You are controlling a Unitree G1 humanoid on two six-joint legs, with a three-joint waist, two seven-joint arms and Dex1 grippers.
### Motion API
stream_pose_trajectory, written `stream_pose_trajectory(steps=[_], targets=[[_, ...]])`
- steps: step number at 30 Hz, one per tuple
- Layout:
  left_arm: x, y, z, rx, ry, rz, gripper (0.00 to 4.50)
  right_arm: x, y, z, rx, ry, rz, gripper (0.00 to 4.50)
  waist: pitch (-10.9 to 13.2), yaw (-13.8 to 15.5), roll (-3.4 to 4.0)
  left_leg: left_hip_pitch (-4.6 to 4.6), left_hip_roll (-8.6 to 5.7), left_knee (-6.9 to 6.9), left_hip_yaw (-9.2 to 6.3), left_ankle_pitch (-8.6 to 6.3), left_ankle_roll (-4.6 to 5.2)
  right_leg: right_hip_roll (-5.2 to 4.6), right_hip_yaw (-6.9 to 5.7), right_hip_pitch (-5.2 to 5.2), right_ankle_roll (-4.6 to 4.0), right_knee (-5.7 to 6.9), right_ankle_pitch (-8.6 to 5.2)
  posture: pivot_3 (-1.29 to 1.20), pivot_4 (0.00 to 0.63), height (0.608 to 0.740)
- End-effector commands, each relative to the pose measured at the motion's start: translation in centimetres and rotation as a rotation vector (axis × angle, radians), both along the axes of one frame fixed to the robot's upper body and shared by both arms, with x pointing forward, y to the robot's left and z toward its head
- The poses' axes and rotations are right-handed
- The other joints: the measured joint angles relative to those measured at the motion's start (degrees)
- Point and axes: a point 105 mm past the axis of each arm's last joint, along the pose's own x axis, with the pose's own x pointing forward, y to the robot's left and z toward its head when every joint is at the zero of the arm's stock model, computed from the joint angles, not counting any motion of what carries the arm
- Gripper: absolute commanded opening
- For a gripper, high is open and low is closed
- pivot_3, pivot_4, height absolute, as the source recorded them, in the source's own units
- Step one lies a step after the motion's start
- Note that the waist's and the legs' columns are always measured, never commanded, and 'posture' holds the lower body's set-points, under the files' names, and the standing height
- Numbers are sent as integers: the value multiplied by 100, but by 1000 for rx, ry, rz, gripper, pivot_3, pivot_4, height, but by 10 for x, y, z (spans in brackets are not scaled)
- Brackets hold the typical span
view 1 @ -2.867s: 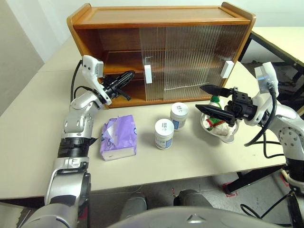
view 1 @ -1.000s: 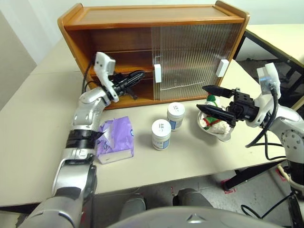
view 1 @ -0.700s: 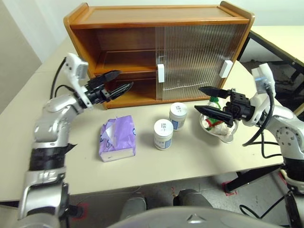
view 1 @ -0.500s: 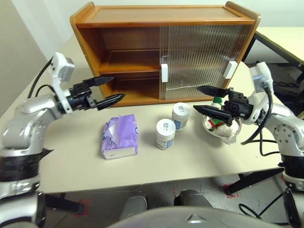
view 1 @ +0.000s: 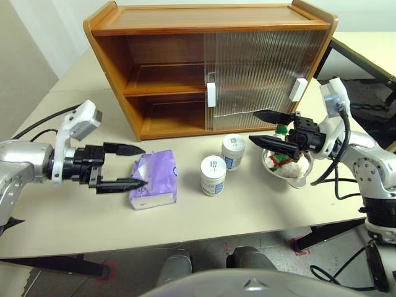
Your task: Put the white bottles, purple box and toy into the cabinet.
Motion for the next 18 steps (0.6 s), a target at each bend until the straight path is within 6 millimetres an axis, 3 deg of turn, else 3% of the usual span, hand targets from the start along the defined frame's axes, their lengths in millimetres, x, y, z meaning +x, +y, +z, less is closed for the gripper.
stream_pose_trajectory(steps=[1, 7, 15, 18], targets=[[-11, 0, -11, 94, 31, -81, 4482, 0, 5, 3, -14, -7, 13, 4500, -2, -1, 3, 0, 3, -1, -7, 0, 0, 1, 2, -2, -3, 0, 2, -72, 0, 740], [-10, 3, -25, 162, 9, -99, 4482, 2, 4, 4, -13, -9, 11, 4500, -3, 1, 6, 0, 13, -3, -29, -1, 0, 3, 3, -12, -29, 0, 21, -72, 0, 740], [0, 12, -65, 323, -43, -132, 4482, 0, 2, 4, -14, -11, 8, 4500, -14, -12, 25, 1, 15, -9, -33, -2, -1, 2, 3, -27, -40, -1, 33, -89, 0, 740], [7, 5, -70, 297, -66, -121, 4482, -1, 2, 4, -14, -11, 6, 4500, -14, -15, 25, 0, 16, -11, -34, -2, -1, 3, 4, -32, -41, -1, 37, -96, 0, 740]])
